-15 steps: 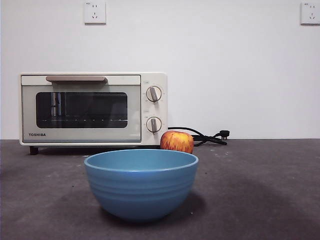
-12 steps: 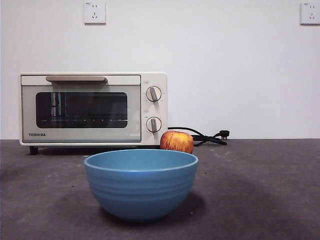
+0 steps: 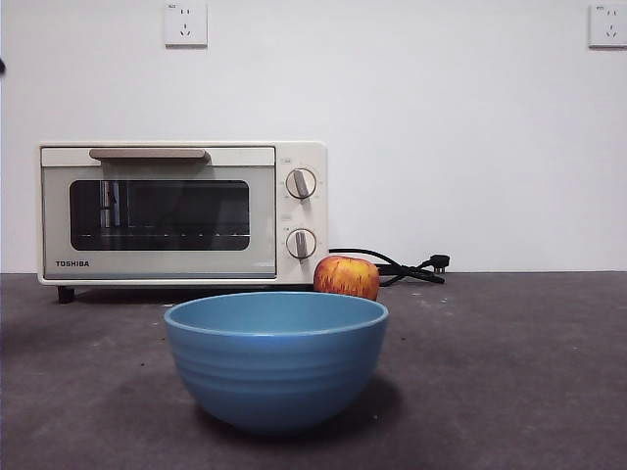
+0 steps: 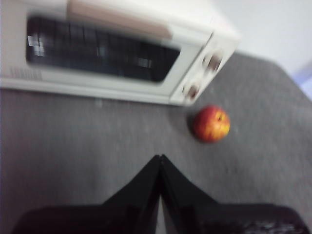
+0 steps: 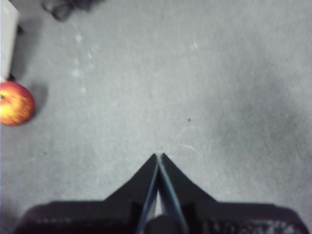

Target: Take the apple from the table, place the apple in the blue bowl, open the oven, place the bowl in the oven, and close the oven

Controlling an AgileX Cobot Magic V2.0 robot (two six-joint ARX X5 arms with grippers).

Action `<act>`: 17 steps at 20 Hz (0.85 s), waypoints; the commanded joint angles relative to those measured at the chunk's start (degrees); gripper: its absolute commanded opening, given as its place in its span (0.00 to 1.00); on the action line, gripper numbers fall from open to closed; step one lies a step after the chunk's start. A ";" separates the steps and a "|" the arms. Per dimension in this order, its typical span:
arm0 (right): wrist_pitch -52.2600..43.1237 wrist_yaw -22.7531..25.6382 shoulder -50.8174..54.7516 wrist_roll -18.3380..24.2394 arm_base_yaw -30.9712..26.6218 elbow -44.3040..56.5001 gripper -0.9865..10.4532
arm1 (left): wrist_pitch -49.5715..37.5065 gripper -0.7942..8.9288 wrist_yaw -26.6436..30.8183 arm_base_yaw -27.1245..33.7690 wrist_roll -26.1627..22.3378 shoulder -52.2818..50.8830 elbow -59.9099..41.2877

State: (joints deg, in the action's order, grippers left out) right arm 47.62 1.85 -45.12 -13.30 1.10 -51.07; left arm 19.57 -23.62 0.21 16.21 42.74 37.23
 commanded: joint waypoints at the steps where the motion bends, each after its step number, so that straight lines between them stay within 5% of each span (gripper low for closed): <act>1: 0.39 -1.53 -4.55 -0.24 0.00 -1.77 0.09 | 3.13 0.08 -3.13 -0.11 0.35 3.37 1.01; 7: -0.04 -16.85 -16.90 0.52 0.52 -8.09 0.09 | 8.85 0.08 -8.33 -0.11 0.26 7.87 1.11; 11: 0.39 -16.35 -26.84 1.09 7.41 -17.14 0.09 | 11.74 0.08 -8.33 -0.11 -0.68 7.87 1.11; 17: 2.89 -8.72 -42.29 1.49 18.78 -34.07 0.09 | 13.62 0.08 -8.28 -0.11 -4.20 7.89 1.11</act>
State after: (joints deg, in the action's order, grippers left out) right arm 50.59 -7.01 -87.00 -12.36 19.81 -84.82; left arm 33.26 -31.73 0.21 13.45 50.61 38.06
